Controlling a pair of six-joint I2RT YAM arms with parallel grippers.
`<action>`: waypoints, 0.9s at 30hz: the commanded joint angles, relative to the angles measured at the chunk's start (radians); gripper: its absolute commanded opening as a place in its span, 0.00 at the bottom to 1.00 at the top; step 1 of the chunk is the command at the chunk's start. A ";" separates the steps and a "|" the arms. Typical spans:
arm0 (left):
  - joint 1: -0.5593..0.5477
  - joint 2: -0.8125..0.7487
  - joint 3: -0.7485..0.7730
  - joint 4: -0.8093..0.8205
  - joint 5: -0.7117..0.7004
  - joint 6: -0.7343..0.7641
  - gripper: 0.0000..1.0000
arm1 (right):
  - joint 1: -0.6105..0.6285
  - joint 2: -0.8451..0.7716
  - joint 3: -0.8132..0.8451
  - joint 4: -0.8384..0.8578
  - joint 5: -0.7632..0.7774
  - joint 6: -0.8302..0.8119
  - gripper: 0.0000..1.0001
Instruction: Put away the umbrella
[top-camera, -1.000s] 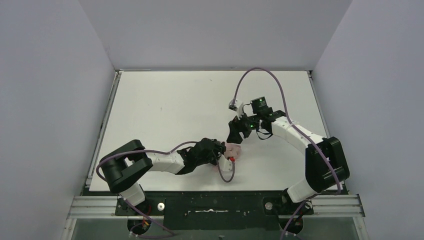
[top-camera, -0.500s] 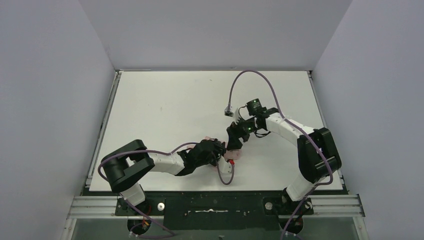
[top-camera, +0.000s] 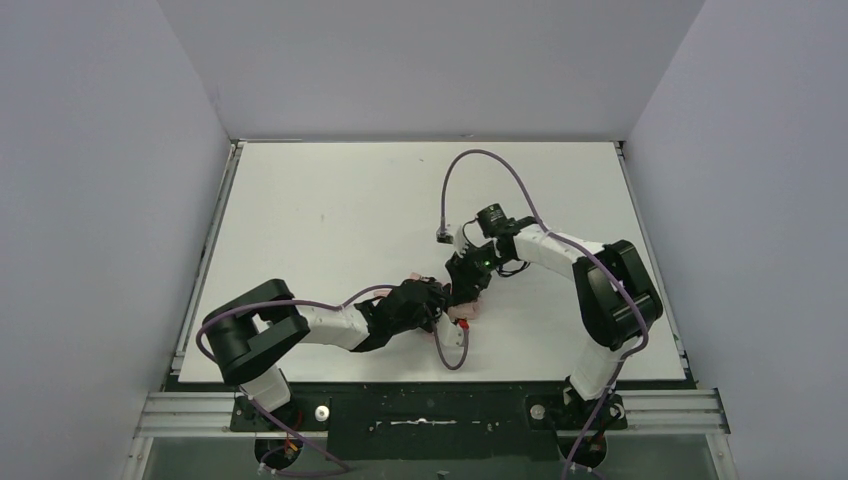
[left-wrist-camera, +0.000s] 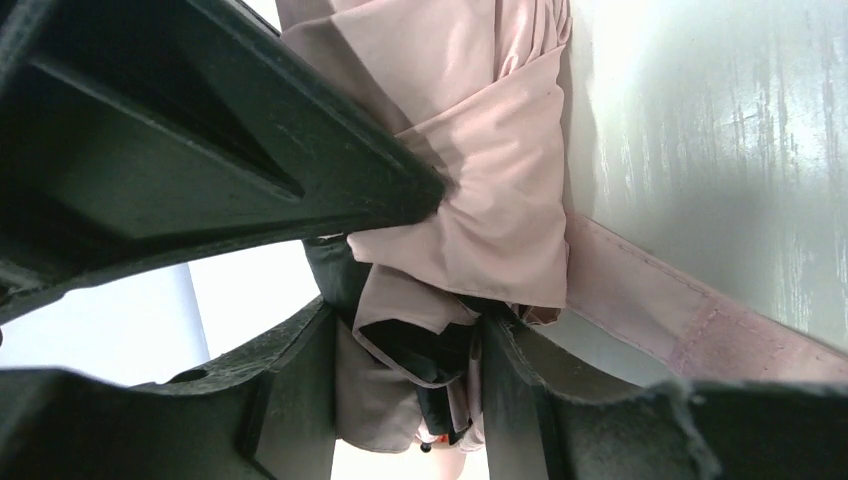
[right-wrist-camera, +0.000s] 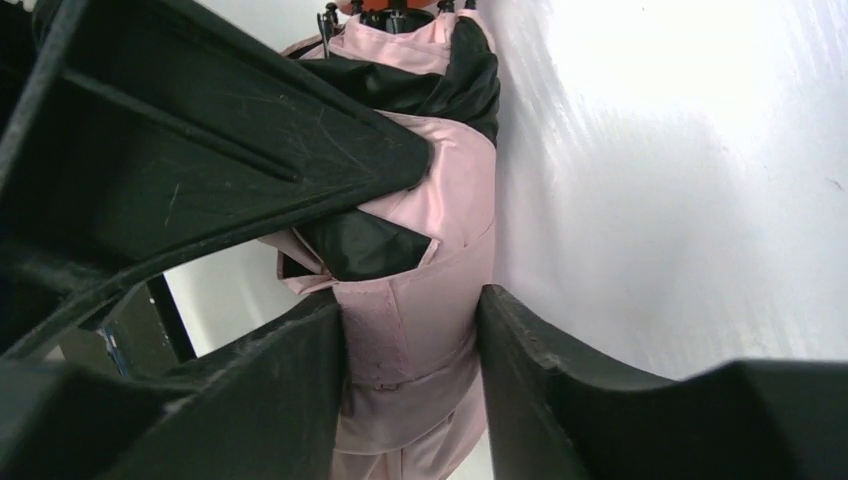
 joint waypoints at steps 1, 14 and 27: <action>-0.005 0.027 -0.026 -0.058 -0.004 -0.022 0.00 | 0.023 -0.015 0.010 0.039 0.095 0.005 0.36; -0.008 -0.205 -0.031 -0.094 0.056 -0.316 0.87 | 0.060 -0.045 -0.052 0.120 0.317 0.020 0.17; 0.142 -0.751 -0.155 -0.216 -0.021 -0.765 0.88 | 0.102 -0.097 -0.116 0.148 0.429 -0.150 0.15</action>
